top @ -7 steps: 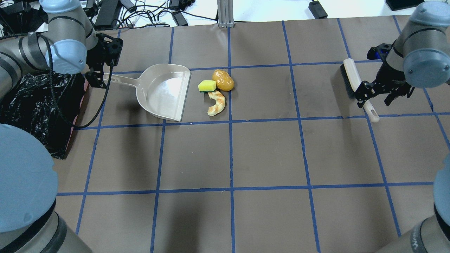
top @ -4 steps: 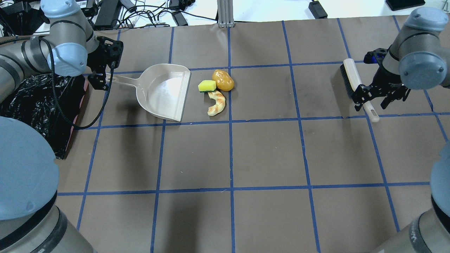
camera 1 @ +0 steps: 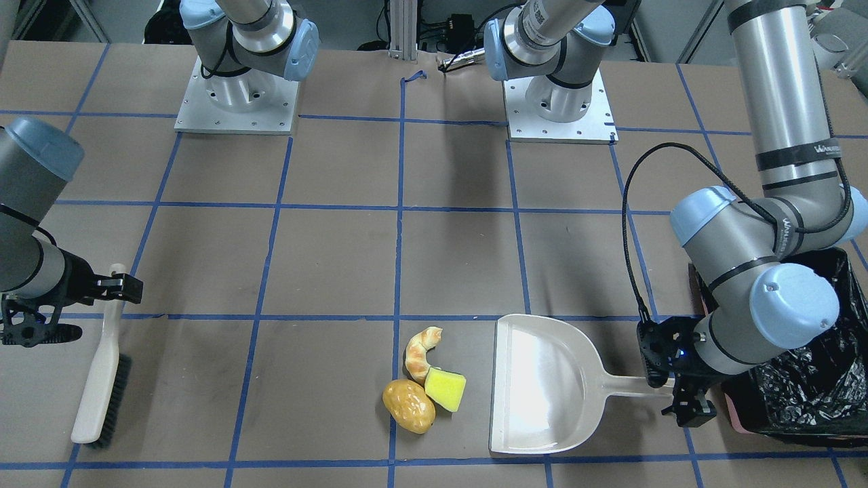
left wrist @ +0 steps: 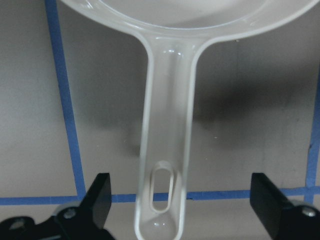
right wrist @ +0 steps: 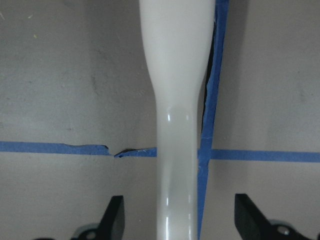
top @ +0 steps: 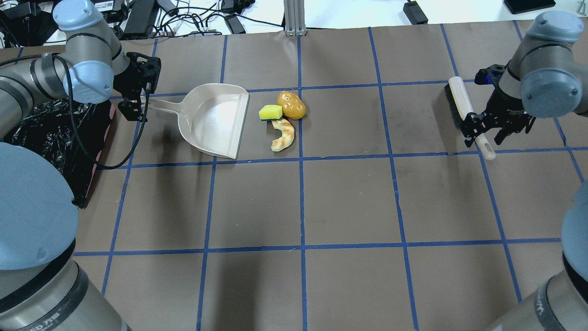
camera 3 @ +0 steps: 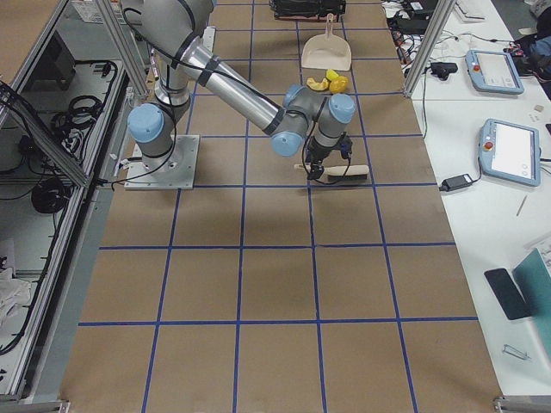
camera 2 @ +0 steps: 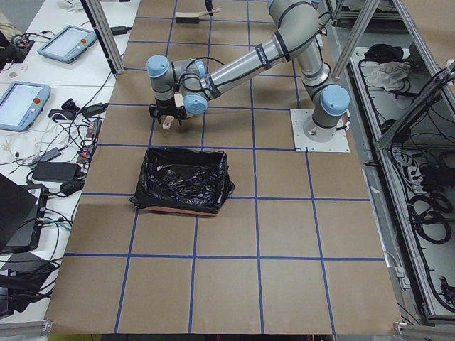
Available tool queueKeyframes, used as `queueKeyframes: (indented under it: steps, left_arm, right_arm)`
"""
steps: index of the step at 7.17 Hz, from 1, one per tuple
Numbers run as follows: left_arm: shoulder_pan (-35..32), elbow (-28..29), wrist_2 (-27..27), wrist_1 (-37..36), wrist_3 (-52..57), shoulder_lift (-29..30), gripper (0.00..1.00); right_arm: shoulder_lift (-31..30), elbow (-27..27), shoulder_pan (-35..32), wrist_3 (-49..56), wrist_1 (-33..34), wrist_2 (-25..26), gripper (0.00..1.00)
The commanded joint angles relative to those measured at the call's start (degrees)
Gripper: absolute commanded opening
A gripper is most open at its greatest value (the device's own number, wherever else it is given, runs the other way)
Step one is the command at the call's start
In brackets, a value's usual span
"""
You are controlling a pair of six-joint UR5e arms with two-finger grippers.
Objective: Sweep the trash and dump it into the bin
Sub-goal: 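Close the right gripper on the white brush handle and lift it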
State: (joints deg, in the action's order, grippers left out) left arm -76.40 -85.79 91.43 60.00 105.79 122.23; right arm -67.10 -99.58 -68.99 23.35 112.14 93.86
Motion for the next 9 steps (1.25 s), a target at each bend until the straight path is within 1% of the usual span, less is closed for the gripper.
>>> queueKeyframes:
  steps: [1,2,4,6,7,8,9]
  left_arm:
    - [0.02,-0.08,-2.02,-0.33,0.03,0.37,0.93]
    - [0.02,-0.08,-2.13,-0.33,0.03,0.37,0.88]
    - [-0.06,-0.34,-2.04,-0.41,0.03,0.29,0.78]
    - [-0.06,-0.43,-1.95,-0.41,-0.05,0.37,0.55]
    - [-0.06,-0.43,-1.95,-0.59,-0.14,0.29,0.49]
    - [-0.15,-0.43,-1.60,-0.59,-0.32,0.29,0.45]
    - [-0.15,-0.34,-1.43,-0.59,-1.02,0.29,0.44]
  right_arm:
    - [0.65,0.00,0.00,0.03,0.01,0.00,0.67]
    - [0.66,0.00,0.00,-0.05,-0.07,0.00,0.63]
    - [0.48,0.09,0.00,-0.06,0.19,0.00,0.64]
    - [0.31,0.26,0.00,-0.06,0.10,0.00,0.63]
    - [0.22,0.26,0.00,0.03,0.01,0.00,0.63]
    - [0.22,0.26,0.00,0.03,-0.07,-0.08,0.52]
    - [0.30,0.26,0.00,0.03,-0.34,-0.09,0.38]
